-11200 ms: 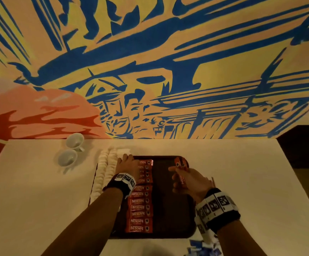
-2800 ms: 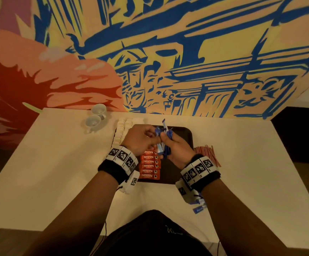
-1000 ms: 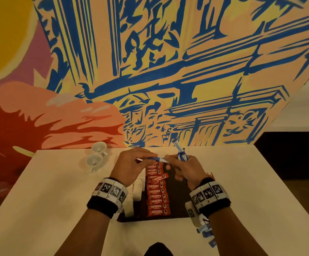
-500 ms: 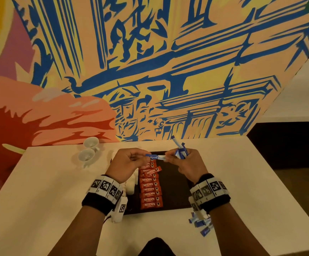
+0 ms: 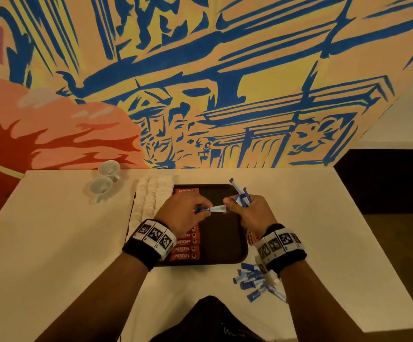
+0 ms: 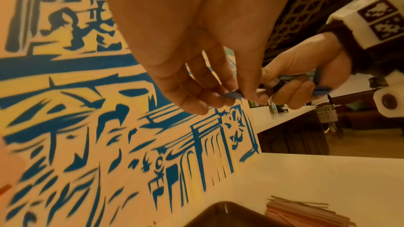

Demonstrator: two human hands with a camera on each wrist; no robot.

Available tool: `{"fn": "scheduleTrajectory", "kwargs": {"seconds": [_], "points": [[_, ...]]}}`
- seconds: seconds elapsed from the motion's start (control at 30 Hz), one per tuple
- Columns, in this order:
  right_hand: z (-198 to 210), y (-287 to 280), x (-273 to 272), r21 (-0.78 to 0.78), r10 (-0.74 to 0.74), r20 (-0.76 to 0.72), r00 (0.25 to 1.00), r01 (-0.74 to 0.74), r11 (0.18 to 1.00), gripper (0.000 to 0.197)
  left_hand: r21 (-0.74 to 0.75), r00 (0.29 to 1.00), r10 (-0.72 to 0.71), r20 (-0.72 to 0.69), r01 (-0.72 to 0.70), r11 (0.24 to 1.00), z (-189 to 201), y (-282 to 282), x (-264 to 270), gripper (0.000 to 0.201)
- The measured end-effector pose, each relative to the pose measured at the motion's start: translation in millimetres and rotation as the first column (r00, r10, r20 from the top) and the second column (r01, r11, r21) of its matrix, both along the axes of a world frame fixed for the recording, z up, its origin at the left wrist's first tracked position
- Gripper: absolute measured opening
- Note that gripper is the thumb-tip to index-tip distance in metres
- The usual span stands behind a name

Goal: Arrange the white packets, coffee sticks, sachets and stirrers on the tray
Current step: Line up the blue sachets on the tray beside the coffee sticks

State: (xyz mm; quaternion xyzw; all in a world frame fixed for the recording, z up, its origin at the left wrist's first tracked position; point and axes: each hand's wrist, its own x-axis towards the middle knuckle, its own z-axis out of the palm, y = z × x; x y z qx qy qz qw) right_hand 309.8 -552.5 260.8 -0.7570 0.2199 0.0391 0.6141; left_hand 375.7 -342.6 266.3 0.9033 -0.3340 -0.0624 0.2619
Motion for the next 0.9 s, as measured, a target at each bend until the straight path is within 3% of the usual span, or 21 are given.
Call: {"fn": "scheduleTrajectory", "kwargs": {"seconds": [0.13, 0.23, 0.37, 0.47, 0.63, 0.9], "points": [[-22.3, -29.5, -7.4, -0.183, 0.043, -0.082, 0.996, -0.058, 0.981, 0.048, 0.126, 0.983, 0.131, -0.130, -0.114, 0.985, -39.8, -9.6, -11.3, 0.017], [-28.9, -42.1, -17.0, -0.203, 0.095, -0.128, 0.987, -0.120, 0.972, 0.058, 0.276, 0.949, 0.205, -0.239, -0.136, 0.952, -77.3, -16.1, -22.9, 0.018], [-27.3, -52.1, -25.3, -0.085, 0.115, -0.150, 0.982, -0.129, 0.988, 0.042, 0.398, 0.909, 0.257, -0.329, -0.113, 0.910, -116.8, -26.1, -37.0, 0.017], [-28.7, -60.6, -25.1, -0.095, 0.115, -0.187, 0.976, -0.134, 0.986, 0.037, 0.438, 0.919, 0.243, -0.311, -0.089, 0.895, -135.5, -35.2, -43.5, 0.018], [-34.9, -72.3, -17.7, -0.110, 0.142, -0.199, 0.970, -0.166, 0.980, 0.040, 0.466, 0.941, 0.208, -0.268, -0.063, 0.883, -154.8, -44.5, -47.7, 0.024], [-36.2, -75.9, -11.6, -0.119, 0.214, -0.172, 0.962, -0.236, 0.964, 0.042, 0.488, 0.937, 0.233, -0.261, -0.080, 0.869, -161.5, -48.1, -49.7, 0.017]]}}
